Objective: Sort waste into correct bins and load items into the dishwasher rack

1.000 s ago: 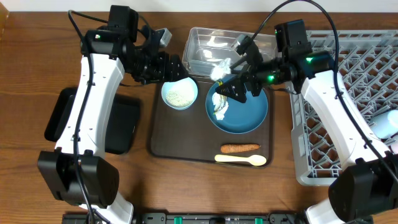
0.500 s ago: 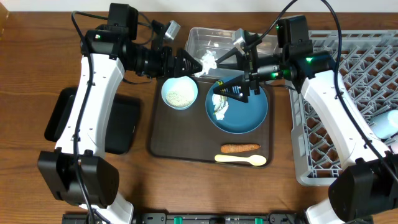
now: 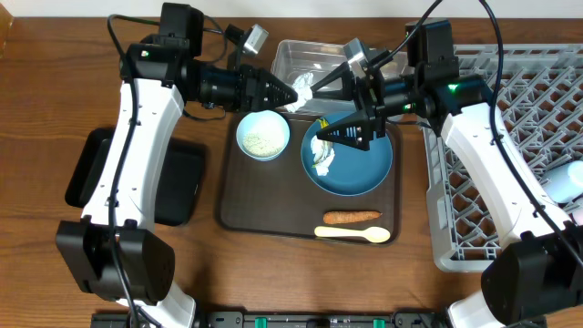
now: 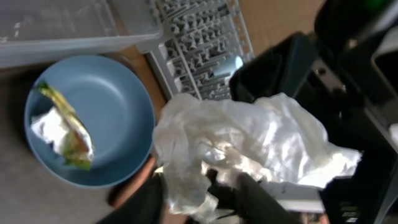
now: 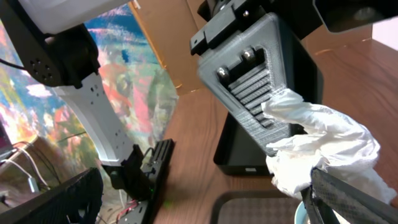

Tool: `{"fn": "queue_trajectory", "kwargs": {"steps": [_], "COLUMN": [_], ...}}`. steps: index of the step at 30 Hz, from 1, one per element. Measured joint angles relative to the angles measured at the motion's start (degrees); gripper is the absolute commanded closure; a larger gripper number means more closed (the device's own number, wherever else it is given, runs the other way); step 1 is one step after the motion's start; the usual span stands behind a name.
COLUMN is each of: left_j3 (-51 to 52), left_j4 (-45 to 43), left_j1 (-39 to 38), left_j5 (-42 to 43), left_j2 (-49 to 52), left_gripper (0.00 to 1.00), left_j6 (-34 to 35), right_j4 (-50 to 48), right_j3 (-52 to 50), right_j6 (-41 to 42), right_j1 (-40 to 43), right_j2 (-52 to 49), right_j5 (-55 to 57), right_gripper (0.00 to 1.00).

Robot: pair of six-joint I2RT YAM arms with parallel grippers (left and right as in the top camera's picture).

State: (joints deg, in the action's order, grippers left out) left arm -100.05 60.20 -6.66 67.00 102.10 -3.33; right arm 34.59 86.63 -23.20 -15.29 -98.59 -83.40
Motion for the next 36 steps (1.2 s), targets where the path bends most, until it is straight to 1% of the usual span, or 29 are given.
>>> {"fn": "queue_trajectory", "kwargs": {"steps": [1,2,4,19,23,30,31,32,33,34,35,36], "left_j3": [0.0,0.0,0.0,0.0,0.0,0.0,0.0,0.0,0.0,0.1,0.1,0.1], "left_j4": [0.0,-0.1,-0.1,-0.1,0.0,0.0,0.0,-0.1,-0.1,-0.1,0.0,0.0], "left_j1": [0.0,0.0,0.0,-0.2,-0.2,-0.2,-0.2,-0.2,-0.2,-0.2,-0.2,-0.2], "left_j5": [0.2,0.4,0.7,0.2,-3.3,-7.9,-8.3,-8.5,-8.8,-9.0,-9.0,-8.9], "left_j2": [0.0,0.0,0.0,0.0,0.0,0.0,0.0,0.0,0.0,0.0,0.0,0.0], "left_gripper": [0.87,0.91,0.94,0.94,0.94,0.94,0.92,0.83,0.62,0.48,0.39,0.34], "left_j6": [0.0,0.0,-0.1,-0.3,-0.3,-0.3,-0.3,-0.3,-0.6,-0.7,-0.5,-0.5], "right_j4": [0.0,0.0,-0.1,-0.6,-0.7,-0.6,-0.6,-0.6,-0.6,-0.6,-0.6,-0.6], "right_j3": [0.0,0.0,0.0,0.0,0.0,0.0,0.0,0.0,0.0,0.0,0.0,0.0], "right_j6": [0.1,0.2,0.4,0.7,1.7,4.9,5.2,5.7,6.1,6.3,6.5,6.7], "right_j1": [0.0,0.0,0.0,0.1,0.6,2.6,2.7,2.7,2.8,2.8,2.8,2.8], "right_j2": [0.0,0.0,0.0,0.0,0.0,0.0,0.0,0.0,0.0,0.0,0.0,0.0], "right_j5": [-0.1,-0.2,-0.4,-0.6,0.1,4.6,4.9,5.0,5.1,5.3,5.5,5.5], "right_gripper": [0.01,0.01,0.01,0.01,0.01,0.01,0.01,0.01,0.01,0.01,0.01,0.01]}}
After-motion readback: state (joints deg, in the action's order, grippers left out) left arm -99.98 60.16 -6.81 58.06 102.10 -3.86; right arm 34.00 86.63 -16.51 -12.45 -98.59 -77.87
